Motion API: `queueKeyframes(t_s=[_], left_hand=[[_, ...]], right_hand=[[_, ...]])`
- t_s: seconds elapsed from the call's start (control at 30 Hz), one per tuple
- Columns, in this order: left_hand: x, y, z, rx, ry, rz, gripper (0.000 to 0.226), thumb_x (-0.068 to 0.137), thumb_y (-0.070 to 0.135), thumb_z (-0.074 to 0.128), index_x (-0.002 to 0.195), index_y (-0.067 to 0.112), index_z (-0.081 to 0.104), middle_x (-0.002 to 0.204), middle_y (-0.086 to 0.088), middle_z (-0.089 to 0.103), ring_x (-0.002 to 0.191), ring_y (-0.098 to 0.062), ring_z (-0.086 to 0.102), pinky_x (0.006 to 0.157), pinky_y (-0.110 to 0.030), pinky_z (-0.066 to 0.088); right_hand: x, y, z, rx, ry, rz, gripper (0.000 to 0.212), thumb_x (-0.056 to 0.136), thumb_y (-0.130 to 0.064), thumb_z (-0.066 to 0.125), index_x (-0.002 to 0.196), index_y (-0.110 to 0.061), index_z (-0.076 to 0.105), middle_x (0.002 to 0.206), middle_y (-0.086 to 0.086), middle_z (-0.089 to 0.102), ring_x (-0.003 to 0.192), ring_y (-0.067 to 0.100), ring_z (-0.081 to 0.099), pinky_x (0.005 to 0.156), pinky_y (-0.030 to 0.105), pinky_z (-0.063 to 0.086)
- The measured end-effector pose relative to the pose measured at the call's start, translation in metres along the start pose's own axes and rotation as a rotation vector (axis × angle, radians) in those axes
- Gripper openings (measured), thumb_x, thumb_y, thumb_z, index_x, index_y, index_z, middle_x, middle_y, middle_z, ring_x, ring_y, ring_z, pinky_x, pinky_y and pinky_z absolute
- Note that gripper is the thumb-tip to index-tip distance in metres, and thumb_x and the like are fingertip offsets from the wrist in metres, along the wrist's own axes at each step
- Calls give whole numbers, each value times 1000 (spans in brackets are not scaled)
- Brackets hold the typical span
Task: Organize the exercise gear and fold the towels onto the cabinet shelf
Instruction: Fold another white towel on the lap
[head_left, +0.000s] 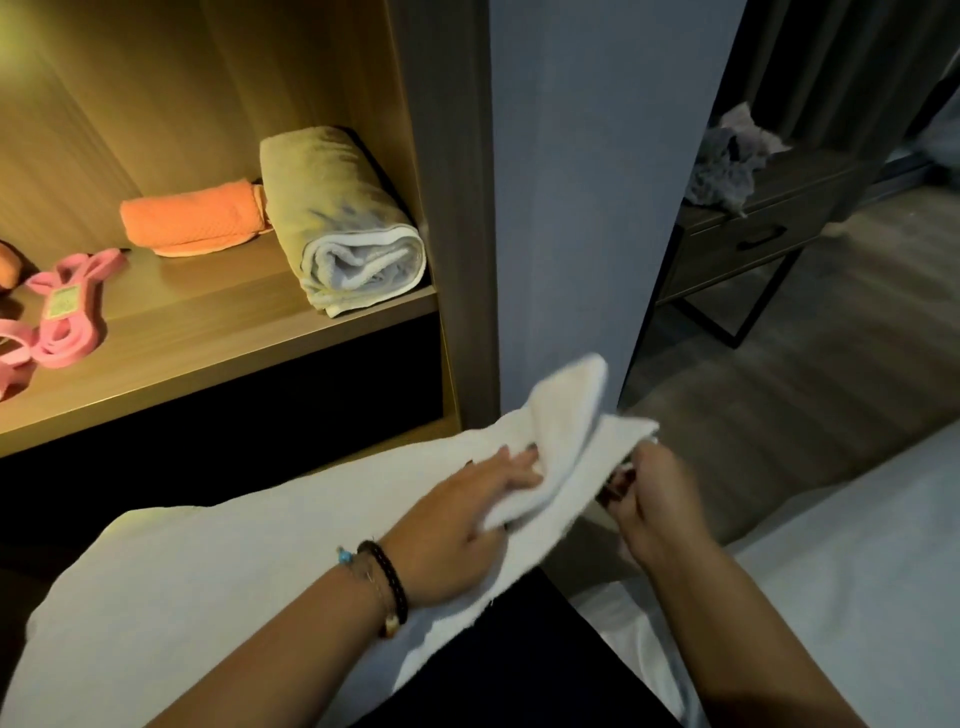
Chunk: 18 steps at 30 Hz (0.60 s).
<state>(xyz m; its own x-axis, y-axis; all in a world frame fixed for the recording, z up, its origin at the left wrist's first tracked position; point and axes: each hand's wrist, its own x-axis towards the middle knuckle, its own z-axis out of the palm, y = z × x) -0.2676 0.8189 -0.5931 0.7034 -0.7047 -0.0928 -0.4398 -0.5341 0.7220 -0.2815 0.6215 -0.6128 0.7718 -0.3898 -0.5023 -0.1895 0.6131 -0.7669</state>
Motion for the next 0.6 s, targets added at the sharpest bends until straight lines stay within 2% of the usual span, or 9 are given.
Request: queueKeyframes(t_s=[0.07, 0.13, 0.2, 0.27, 0.3, 0.37, 0.43, 0.5, 0.6], left_hand=[[2, 2, 9, 241, -138, 25, 52, 89, 18, 44, 137, 40, 40, 153, 26, 23, 147, -3, 5, 121, -31, 2], [5, 6, 15, 387, -227, 23, 47, 94, 29, 43, 139, 38, 40, 154, 21, 28, 147, -5, 6, 121, -35, -2], [7, 10, 21, 447, -285, 4, 45, 96, 37, 40, 141, 38, 39, 153, 17, 33, 146, -5, 13, 121, -34, -4], [7, 12, 23, 470, -288, -8, 44, 98, 40, 40, 142, 38, 39, 153, 14, 35, 144, -4, 20, 120, -29, -3], [6, 13, 23, 458, -267, -10, 43, 98, 41, 40, 141, 38, 41, 152, 14, 37, 142, -3, 24, 120, -27, -2], [5, 13, 23, 404, -208, -16, 40, 98, 40, 42, 138, 37, 47, 146, 16, 44, 136, -1, 34, 120, -24, 2], [7, 11, 21, 291, -131, -66, 35, 99, 40, 44, 132, 36, 53, 138, 17, 53, 126, -3, 44, 119, -26, 18], [15, 8, 16, 153, -45, -148, 31, 100, 38, 44, 127, 34, 57, 129, 14, 60, 115, -6, 53, 107, -29, 39], [34, -2, 8, 218, 19, -211, 32, 101, 37, 38, 122, 26, 60, 125, 6, 62, 113, -14, 55, 102, -33, 41]], right_hand=[[5, 18, -18, 100, 33, 213, 23, 92, -13, 42, 75, -13, 58, 60, 6, 59, 59, 19, 57, 57, 27, 52], [7, 33, -33, 172, 64, 400, 25, 91, -26, 46, 85, -8, 61, 72, 12, 63, 74, 27, 58, 67, 36, 50], [10, 46, -44, 299, 69, 476, 44, 88, -43, 54, 101, -2, 61, 96, 17, 66, 93, 34, 60, 78, 44, 50], [12, 52, -43, 375, 16, 510, 53, 81, -44, 69, 110, 0, 59, 106, 20, 66, 105, 37, 58, 87, 49, 48], [12, 55, -40, 364, -39, 489, 47, 81, -35, 71, 110, -1, 59, 99, 19, 70, 103, 35, 59, 86, 47, 51], [16, 60, -31, 217, -49, 438, 14, 94, -17, 55, 98, -4, 58, 71, 11, 72, 85, 30, 59, 63, 36, 59], [19, 64, -27, 84, 55, 404, 14, 96, -8, 45, 97, -2, 57, 71, 16, 69, 76, 30, 56, 48, 35, 53], [19, 60, -28, 0, 153, 298, 20, 91, -6, 49, 108, -2, 58, 94, 19, 66, 81, 32, 59, 57, 35, 49], [14, 47, -34, -75, 192, 55, 26, 85, -2, 54, 107, -7, 66, 99, 12, 69, 89, 30, 64, 70, 35, 50]])
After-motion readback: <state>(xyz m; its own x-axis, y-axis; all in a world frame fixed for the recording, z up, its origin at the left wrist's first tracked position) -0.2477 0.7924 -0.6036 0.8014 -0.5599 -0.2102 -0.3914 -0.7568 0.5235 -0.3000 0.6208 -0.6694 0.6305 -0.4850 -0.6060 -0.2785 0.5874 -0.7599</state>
